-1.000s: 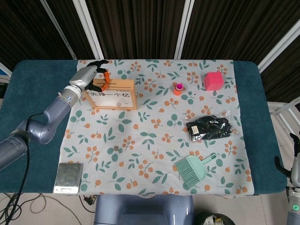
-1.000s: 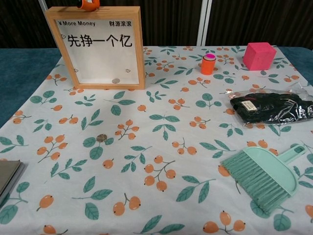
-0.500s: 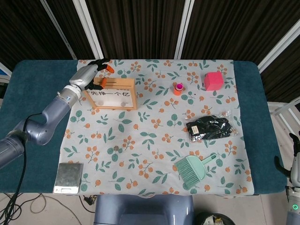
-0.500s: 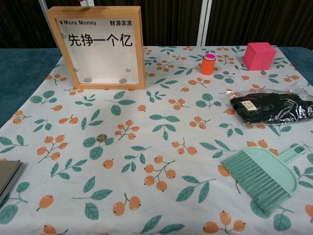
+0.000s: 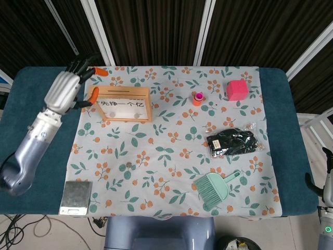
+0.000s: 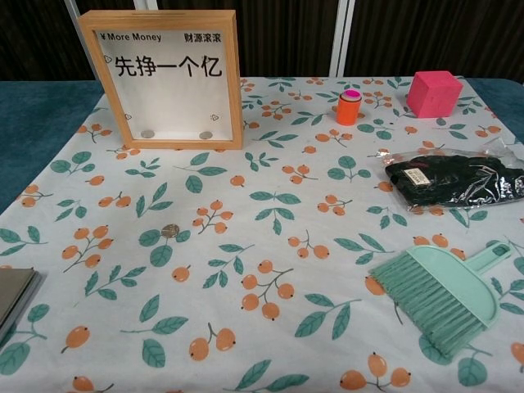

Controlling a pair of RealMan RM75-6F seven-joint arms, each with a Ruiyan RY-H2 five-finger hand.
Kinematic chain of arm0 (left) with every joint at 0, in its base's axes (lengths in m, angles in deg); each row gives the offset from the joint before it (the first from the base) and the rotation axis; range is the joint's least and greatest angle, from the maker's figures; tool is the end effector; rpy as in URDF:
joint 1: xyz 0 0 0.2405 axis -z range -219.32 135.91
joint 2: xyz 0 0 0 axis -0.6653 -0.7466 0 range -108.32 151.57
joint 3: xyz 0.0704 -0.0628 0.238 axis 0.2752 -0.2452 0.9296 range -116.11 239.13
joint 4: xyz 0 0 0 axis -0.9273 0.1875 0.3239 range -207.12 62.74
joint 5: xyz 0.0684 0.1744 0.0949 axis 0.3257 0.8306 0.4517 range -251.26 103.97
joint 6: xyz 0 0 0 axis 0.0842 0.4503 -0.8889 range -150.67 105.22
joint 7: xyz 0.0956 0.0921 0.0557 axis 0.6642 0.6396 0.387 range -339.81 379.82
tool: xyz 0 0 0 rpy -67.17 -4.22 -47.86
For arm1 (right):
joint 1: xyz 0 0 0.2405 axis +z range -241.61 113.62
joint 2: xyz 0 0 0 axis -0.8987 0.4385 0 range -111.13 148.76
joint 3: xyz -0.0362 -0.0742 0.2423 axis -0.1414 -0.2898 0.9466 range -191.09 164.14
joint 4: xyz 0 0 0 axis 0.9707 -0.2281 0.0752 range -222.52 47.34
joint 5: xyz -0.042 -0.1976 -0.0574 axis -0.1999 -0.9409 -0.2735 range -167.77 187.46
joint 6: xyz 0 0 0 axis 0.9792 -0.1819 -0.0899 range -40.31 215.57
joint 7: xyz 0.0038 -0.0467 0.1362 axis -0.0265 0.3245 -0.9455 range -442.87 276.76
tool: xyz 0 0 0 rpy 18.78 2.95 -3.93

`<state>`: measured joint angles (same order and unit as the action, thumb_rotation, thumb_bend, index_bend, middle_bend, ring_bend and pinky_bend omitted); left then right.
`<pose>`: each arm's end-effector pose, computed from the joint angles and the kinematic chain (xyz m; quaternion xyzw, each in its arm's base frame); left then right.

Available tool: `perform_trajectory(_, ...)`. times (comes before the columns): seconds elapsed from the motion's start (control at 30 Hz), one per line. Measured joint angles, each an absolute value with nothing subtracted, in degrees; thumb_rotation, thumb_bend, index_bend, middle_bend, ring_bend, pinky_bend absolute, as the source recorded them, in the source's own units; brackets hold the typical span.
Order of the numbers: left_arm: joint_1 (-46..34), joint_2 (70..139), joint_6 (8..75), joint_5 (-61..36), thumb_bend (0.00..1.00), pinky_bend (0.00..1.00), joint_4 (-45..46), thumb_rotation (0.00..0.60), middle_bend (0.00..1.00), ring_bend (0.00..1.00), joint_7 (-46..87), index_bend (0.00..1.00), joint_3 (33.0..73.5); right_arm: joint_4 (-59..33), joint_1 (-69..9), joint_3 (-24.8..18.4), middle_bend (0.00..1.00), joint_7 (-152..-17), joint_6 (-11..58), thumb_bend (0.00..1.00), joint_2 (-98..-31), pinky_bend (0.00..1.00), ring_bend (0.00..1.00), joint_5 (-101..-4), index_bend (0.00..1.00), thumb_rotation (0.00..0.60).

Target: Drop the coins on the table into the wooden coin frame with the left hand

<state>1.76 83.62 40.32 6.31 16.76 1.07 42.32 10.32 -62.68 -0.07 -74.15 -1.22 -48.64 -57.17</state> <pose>-0.1118 0.3947 0.1811 -0.6486 -0.3181 -0.5833 0.3713 -0.3264 -0.1872 0.1808 0.4289 -0.4206 0.3696 0.7089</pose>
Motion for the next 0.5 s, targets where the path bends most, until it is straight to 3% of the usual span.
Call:
perform_trajectory(0.13,-3.5,84.0,45.3,15.0,0.32,0.0,18.6,0.6,0.04,0.0,0.2,0.32,49.6,10.3,-62.7,-0.1,0.07,-74.0,-1.4,0.39,-48.8,0.0,0.03,-57.3,0.17,0.6)
perform_trajectory(0.27,-6.5,88.1,46.4,21.3,0.3,0.0,16.5,0.6,0.04,0.0,-0.9,0.29,57.1,10.3,-62.7,-0.2,0.07,-73.8,-1.7,0.39,-48.8,0.0,0.03,-57.7,0.17,0.6)
perform_trajectory(0.4,-7.3,95.9,45.8,23.4,0.3,0.0,10.2,0.6,0.04,0.0,0.1,0.29,60.0,10.2,-62.8,-0.1,0.07,-74.0,-1.8,0.39,-48.7,0.0,0.03,-57.6,0.17,0.6)
perform_trajectory(0.5,-7.0,101.8,43.6,23.7,0.24,0.0,4.8,0.6,0.04,0.0,1.4,0.28,61.0,10.3,-62.8,-0.1,0.07,-74.1,-1.7,0.39,-48.6,0.0,0.03,-57.5,0.17,0.6)
